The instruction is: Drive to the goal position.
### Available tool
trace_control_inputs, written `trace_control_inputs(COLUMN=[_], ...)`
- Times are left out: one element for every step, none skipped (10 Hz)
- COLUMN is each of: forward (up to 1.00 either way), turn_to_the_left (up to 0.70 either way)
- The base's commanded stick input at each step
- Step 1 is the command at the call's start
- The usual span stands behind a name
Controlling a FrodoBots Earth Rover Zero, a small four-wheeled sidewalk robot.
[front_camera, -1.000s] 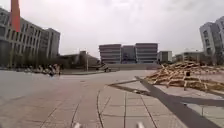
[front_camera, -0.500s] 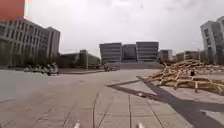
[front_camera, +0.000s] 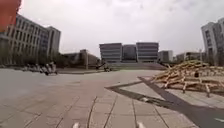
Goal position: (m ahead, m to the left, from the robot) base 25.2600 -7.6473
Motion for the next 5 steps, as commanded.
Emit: trace_control_inputs(forward=[0.85, 0.85, 0.85, 0.85, 0.85], turn_to_the_left=[0.0, 0.0, 0.0, 0.0, 0.0])
